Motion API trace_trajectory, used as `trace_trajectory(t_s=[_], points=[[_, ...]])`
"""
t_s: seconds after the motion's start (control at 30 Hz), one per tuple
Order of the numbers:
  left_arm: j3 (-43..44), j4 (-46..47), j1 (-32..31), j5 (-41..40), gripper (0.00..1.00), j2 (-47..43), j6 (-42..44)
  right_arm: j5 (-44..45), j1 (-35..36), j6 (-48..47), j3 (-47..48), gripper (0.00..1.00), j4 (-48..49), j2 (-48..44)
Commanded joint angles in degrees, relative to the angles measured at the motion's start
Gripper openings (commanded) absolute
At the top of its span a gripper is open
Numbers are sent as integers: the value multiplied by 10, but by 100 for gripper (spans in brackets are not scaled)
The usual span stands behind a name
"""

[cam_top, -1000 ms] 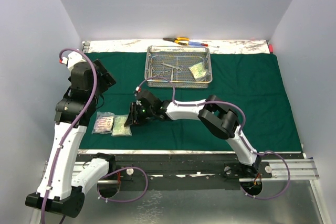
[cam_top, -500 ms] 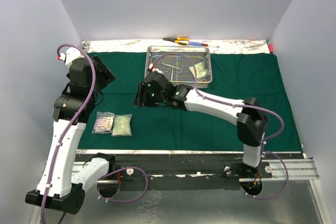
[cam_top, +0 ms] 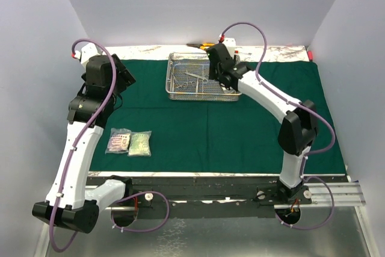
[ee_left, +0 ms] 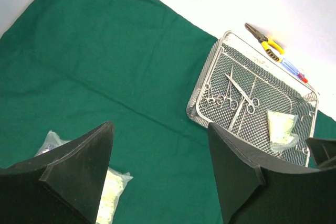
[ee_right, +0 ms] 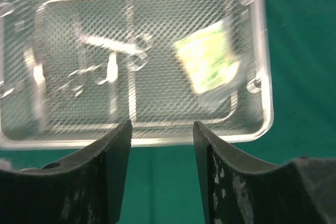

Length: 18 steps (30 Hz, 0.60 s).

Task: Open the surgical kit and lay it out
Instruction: Pick up the medical item from the container.

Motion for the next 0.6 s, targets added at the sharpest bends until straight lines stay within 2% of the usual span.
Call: trace_trajectory(t_s=[0.0,0.13,0.37,0.57], points=[[2,29,-2,27,73,19,-10,48,-26,-185,34,53,12,78],[3,33,-1,48,73,42,-19,58,-32,-272,97,48,-11,172],[4,42,-1,50,73,64,-20,55,-56,-283,140,49,-7,242],[5,48,-1,47,73,80,-17,56,-69,-301,149,50,10,267]])
